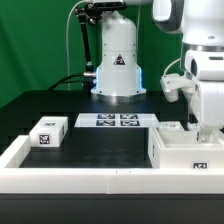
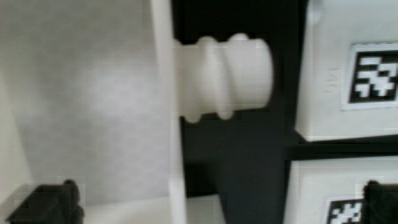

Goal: Assemble cabinet

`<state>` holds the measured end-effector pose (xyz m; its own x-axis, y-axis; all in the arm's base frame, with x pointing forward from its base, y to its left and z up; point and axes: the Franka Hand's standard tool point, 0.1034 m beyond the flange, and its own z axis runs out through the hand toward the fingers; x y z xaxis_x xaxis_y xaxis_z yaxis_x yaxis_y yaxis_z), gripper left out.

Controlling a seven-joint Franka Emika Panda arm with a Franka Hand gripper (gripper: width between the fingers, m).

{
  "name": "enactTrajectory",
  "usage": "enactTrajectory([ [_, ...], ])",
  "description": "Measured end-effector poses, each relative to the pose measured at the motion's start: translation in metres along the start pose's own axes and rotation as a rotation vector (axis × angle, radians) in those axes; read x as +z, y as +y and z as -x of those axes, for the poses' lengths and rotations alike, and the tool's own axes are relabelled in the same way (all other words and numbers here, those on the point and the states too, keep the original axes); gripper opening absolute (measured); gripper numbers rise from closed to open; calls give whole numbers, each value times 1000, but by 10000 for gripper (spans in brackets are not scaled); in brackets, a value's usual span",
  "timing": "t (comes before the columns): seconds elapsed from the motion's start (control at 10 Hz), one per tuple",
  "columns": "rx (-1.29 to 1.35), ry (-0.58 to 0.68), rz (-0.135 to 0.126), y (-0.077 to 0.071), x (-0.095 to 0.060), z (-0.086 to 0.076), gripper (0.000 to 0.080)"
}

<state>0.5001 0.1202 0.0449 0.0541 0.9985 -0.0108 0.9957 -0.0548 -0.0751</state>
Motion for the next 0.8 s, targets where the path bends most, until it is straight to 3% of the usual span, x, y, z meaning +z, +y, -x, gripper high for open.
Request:
enactTrajectory([
  [0.2, -12, -4, 22, -15, -17, 0, 797],
  [0.3, 1, 4, 50, -26, -25, -5, 797],
  [0.8, 17, 6, 40, -34, -18, -3, 797],
])
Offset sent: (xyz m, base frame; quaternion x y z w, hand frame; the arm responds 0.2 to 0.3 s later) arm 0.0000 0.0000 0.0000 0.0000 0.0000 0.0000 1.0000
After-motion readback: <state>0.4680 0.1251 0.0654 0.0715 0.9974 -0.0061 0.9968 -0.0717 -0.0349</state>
